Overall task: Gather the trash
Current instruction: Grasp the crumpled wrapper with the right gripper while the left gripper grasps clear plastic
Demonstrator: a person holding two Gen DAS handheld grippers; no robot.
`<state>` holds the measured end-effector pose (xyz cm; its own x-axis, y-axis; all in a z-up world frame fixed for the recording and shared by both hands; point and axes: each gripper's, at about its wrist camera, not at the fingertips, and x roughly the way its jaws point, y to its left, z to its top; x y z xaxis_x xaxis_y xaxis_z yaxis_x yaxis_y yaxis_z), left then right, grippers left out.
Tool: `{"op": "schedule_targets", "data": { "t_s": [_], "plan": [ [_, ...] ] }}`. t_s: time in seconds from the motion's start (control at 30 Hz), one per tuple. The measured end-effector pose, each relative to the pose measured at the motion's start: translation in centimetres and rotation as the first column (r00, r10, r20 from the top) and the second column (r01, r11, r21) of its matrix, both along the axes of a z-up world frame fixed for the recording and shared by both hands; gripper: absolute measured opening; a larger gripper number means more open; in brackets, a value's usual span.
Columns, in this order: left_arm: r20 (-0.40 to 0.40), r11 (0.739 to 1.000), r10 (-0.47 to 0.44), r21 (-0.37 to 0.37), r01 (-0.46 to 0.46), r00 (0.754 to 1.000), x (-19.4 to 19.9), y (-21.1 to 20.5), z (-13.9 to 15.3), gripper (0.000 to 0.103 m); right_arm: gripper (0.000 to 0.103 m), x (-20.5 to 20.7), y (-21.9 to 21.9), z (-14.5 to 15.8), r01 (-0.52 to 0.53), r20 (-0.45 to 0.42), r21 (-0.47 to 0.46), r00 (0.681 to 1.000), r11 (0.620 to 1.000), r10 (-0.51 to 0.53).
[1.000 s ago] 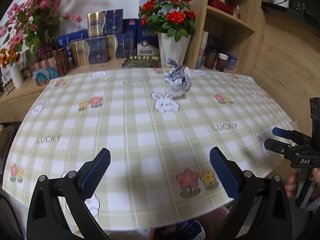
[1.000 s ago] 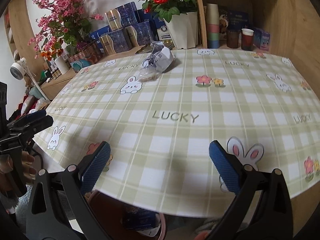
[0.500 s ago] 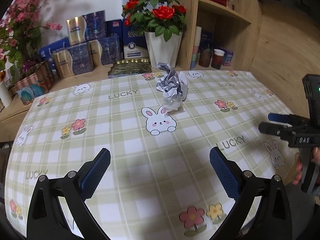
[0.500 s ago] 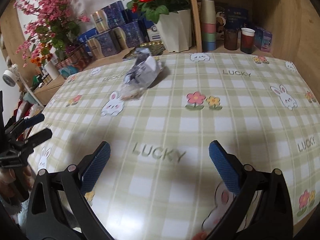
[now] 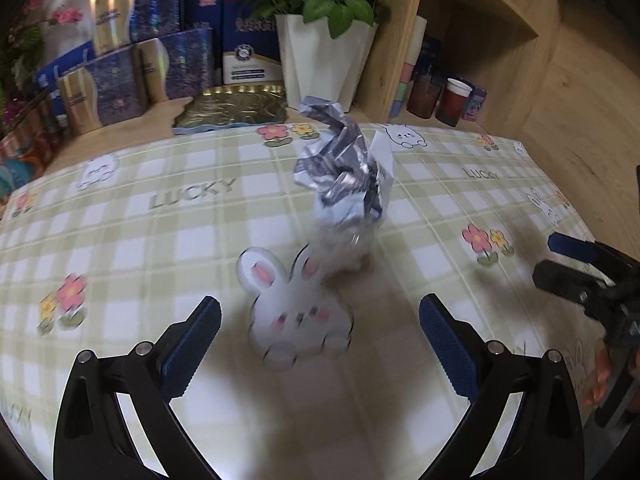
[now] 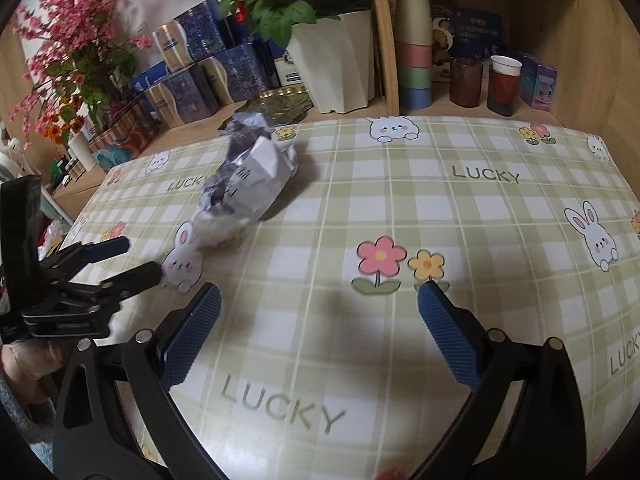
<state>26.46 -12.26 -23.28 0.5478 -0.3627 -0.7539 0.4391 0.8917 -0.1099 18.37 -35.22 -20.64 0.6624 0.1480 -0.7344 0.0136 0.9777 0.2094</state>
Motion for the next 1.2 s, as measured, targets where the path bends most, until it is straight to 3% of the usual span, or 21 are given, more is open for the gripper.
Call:
{"op": "schedule_targets", "data": {
  "t_s": [0.17, 0.37, 0.43, 0.5, 0.6, 1.0, 1.2],
  "plan": [
    [-0.031, 0.999, 0.016, 0.033, -0.015, 0.999, 3.1, -2.4, -1.8, 0.097, 0.097, 1.9, -0.5, -0.4, 0.009, -0.008, 0.003, 1.000, 1.000, -0.009],
    [-0.090, 0.999, 0.042, 0.029, -0.039, 0.995, 5.1, -3.1, -3.0, 0.082, 0.097, 3.5, -0.6, -0.5, 0.002, -0.009, -0.002, 1.000, 1.000, -0.002],
    [-0.085, 1.000, 0.024, 0.019, -0.022, 0.996, 5.1, -3.0, -2.7, 0.058, 0.097, 4.0, -0.5, -0.5, -0.002, -0.010, 0.000, 1.000, 1.000, 0.002],
    [-0.105, 1.000, 0.016, -0.012, -0.017, 0.994, 5.0, -2.5, -2.6, 0.043, 0.097, 4.6, -0.4, -0.4, -0.007, -0.010, 0.003, 1.000, 1.000, 0.007],
    [-0.133, 0.999, 0.012, -0.049, -0.019, 0.991, 4.5, -1.1, -2.3, 0.036, 0.097, 5.8, 0.2, 0.0, -0.022, 0.004, 0.014, 1.000, 1.000, 0.022],
    [-0.128, 0.989, 0.093, -0.103, -0.107, 0.987, 1.5, 6.5, -0.2, 0.033, 0.097, 13.2, 5.7, 0.3, -0.062, 0.027, 0.091, 0.998, 0.994, 0.060],
    [-0.105, 0.984, 0.136, -0.102, -0.146, 0.985, 0.8, 9.6, 0.9, 0.033, 0.097, 16.7, 7.1, -1.2, 0.036, -0.027, 0.067, 0.999, 0.997, -0.034]
  ]
}}
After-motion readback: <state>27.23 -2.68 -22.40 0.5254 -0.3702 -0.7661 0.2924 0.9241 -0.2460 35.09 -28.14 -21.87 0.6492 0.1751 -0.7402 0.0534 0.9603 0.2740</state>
